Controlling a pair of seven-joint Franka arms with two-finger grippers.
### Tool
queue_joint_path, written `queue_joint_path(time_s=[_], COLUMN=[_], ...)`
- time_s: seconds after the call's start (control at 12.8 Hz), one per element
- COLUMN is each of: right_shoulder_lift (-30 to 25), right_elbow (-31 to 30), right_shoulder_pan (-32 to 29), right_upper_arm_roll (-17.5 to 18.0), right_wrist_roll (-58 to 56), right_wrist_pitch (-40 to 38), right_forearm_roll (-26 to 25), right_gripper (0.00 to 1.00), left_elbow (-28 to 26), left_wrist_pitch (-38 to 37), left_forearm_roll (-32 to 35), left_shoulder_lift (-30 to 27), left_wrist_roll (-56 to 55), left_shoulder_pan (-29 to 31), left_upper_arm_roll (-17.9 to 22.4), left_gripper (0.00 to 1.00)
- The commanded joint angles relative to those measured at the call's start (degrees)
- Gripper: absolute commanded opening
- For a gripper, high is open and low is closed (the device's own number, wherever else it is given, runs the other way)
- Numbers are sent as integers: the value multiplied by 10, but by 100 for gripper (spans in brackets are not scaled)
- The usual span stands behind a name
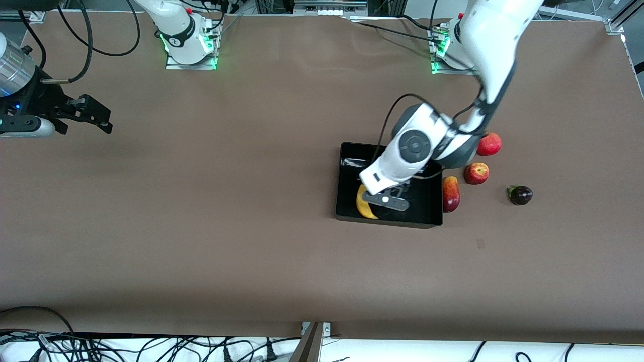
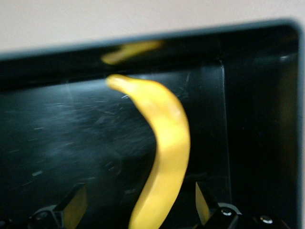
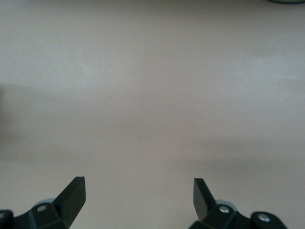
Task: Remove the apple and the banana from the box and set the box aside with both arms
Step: 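Move the left gripper into the tray and grasp the yellow banana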
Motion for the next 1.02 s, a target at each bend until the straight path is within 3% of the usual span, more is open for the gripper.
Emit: queue_joint_path(time_s=[0.0,0.39,0.55,0.63,0.7,0.94], right_shoulder_lift=[0,0,0,0,0,0], right_elbow=[6,6,6,6,6,6], right_shoulder_pan=[-2,-2,-2,-2,-2,-2], right_upper_arm_roll=[5,5,5,5,5,5], right_wrist_roll=[0,1,0,1,0,0], right_wrist_pitch=[-3,-3,-3,-3,-3,-3], right_forearm_roll=[-3,-2,-2,-2,-2,-3], right_gripper=[100,100,100,100,100,100], left_elbow=[6,-34,-35,-35,-34,-29], left_wrist_pitch=[4,83,82,80,79,76], left_forearm_roll=[4,4,4,4,3,3], left_shoulder_lift=[17,34,34,33,31,13], left_wrist_roll=[-12,-15,-15,-17,-20,-23], left_shoulder_pan=[-5,-12,-10,-7,-7,-5], left_upper_arm_roll=[6,5,5,4,4,6], left_gripper=[100,100,37,11,0,0])
